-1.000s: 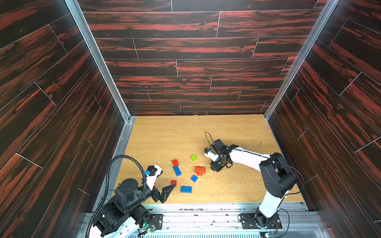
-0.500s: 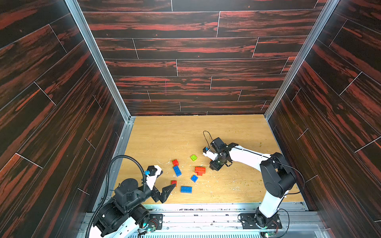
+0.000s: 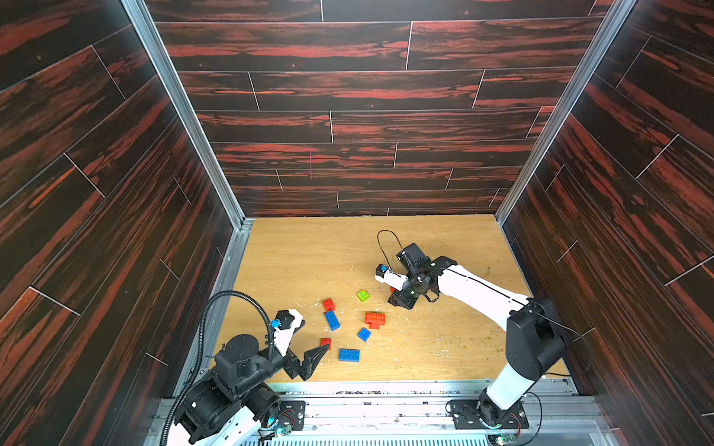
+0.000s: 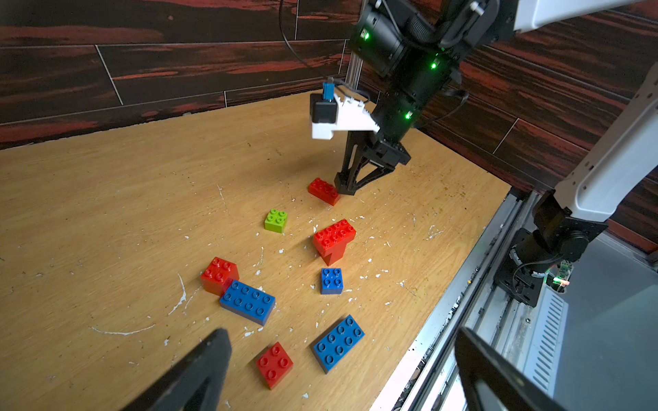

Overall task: Assemble the letter f with lego
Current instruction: Pick up the lego brick from the center of the board, then assemble the lego brick with the lego brick.

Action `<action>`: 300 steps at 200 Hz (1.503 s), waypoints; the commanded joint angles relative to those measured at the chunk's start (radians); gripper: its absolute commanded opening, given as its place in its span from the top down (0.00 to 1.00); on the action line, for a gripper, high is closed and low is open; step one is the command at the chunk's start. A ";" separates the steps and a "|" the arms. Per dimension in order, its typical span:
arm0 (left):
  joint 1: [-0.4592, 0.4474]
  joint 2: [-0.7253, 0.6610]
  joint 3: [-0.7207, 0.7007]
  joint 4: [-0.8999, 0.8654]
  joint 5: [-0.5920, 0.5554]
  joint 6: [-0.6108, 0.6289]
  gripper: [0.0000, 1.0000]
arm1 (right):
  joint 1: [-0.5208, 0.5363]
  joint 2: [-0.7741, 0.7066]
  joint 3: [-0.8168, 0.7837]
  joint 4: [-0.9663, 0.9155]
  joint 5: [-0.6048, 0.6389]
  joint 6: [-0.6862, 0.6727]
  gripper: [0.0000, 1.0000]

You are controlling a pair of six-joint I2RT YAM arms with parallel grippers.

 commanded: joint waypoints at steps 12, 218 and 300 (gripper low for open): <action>-0.003 -0.006 -0.008 0.010 -0.008 -0.001 0.00 | 0.015 -0.038 0.057 -0.104 -0.080 -0.122 0.79; -0.003 -0.017 -0.003 0.003 -0.008 -0.001 0.00 | 0.131 0.047 0.162 -0.187 -0.121 -0.307 0.79; -0.004 -0.016 -0.002 0.003 -0.007 -0.002 0.00 | 0.138 0.130 0.219 -0.209 -0.126 -0.340 0.79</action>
